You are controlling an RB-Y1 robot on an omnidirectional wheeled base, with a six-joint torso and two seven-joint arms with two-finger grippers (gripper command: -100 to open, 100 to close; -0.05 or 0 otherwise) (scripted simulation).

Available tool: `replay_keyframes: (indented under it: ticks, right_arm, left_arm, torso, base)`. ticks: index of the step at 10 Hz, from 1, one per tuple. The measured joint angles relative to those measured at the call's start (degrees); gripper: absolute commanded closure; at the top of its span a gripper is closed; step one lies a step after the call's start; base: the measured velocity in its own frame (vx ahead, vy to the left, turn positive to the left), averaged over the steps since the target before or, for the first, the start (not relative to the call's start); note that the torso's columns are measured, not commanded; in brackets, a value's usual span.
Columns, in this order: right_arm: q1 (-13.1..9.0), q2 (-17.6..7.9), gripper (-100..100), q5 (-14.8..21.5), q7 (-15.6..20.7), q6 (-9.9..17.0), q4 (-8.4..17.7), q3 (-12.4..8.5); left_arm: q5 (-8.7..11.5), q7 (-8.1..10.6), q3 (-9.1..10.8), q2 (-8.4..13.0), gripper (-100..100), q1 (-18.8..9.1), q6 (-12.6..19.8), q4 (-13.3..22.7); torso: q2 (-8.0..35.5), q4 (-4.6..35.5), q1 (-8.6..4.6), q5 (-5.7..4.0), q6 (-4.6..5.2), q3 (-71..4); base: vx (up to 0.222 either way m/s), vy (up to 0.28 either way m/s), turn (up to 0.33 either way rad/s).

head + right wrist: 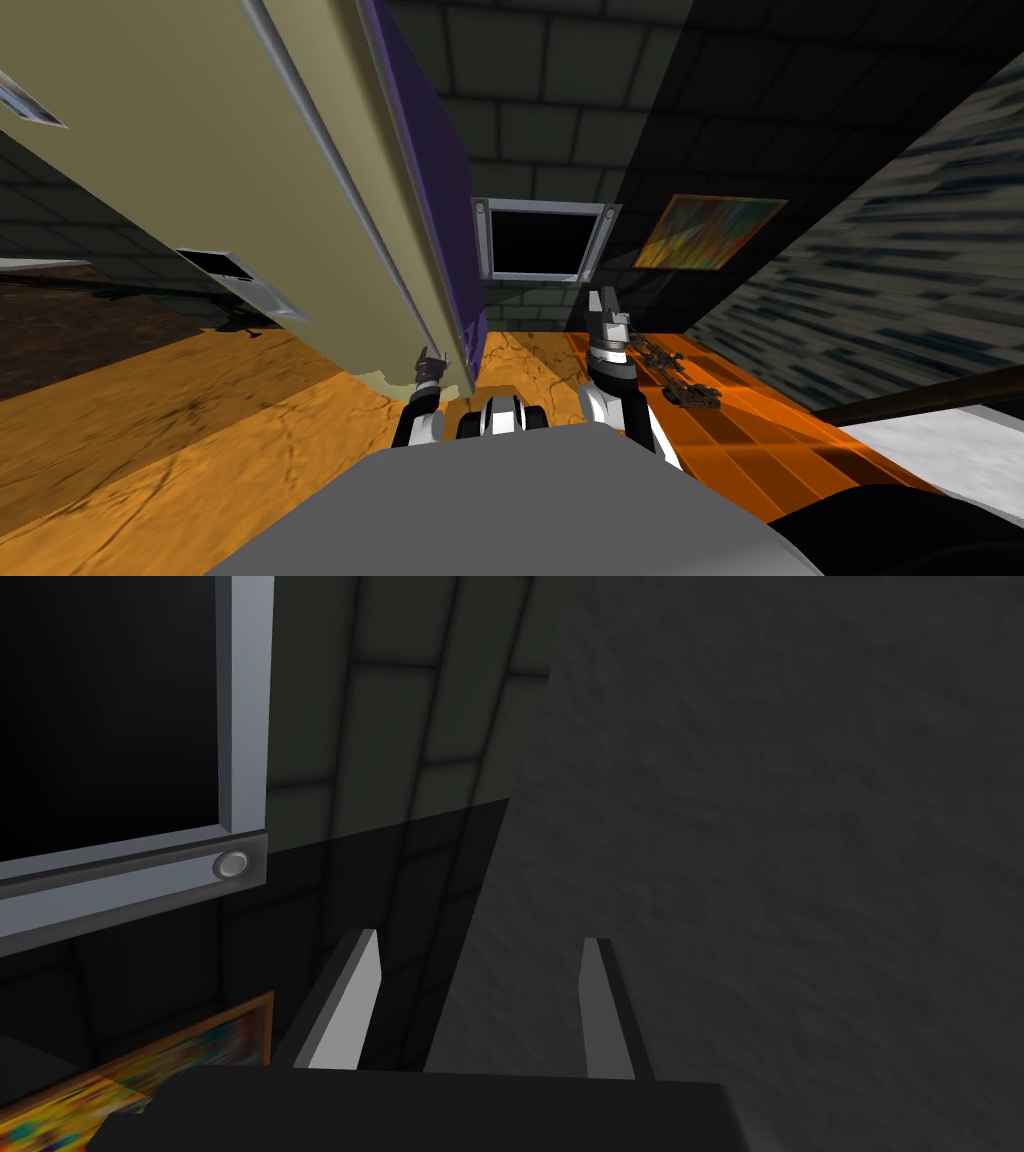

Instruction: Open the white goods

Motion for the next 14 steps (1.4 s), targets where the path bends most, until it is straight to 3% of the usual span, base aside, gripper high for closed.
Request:
replay_keyframes:
  ticks: [2,4,6,10,12,14]
  right_arm:
    - [-0.01,0.00,0,0.00,0.00,0.00,0.00,0.00]
    - [-0.03,-0.01,0,0.00,0.00,0.01,0.01,-0.01]
    - [-0.01,0.00,0,0.00,0.00,0.01,0.01,0.00]
    - [-0.01,0.00,0,0.00,0.00,0.00,0.00,0.00]
    - [-0.03,-0.01,0,0.00,0.00,0.01,0.01,-0.01]
    - [0.00,0.00,0,0.00,0.00,0.01,0.01,-0.01]
  left_arm:
    - [0.08,0.16,0.03,-0.04,100,0.94,0.22,-1.08]
    - [-0.32,1.25,0.58,0.71,100,-2.54,-0.53,2.12]
    - [-0.48,1.19,0.58,0.68,100,-3.75,-0.53,4.06]
    - [-0.90,2.63,1.41,2.10,100,-8.90,-1.58,9.96]
    - [-1.30,3.62,2.35,2.97,100,-12.97,-3.05,14.01]
    - [-1.52,3.40,2.47,2.70,100,-14.43,-3.14,16.75]
  torso:
    - [0.10,0.13,0.14,-0.07,-0.11,0.05]
    - [0.48,0.36,0.78,-0.11,-0.48,0.26]
    - [-0.25,0.10,0.42,-0.13,-0.52,-0.10]
    - [-0.48,0.07,0.70,-0.16,-0.73,-0.23]
    - [0.13,0.24,0.99,-0.18,-0.72,0.05]
    - [-0.66,-0.10,0.84,-0.06,-0.76,-0.32]
  base:
    - [-0.072,0.060,-0.111]
    - [-0.165,0.111,-0.095]
    - [-0.141,0.046,-0.106]
    - [-0.138,0.071,-0.077]
    - [-0.190,0.085,-0.102]
    - [-0.087,0.077,-0.105]
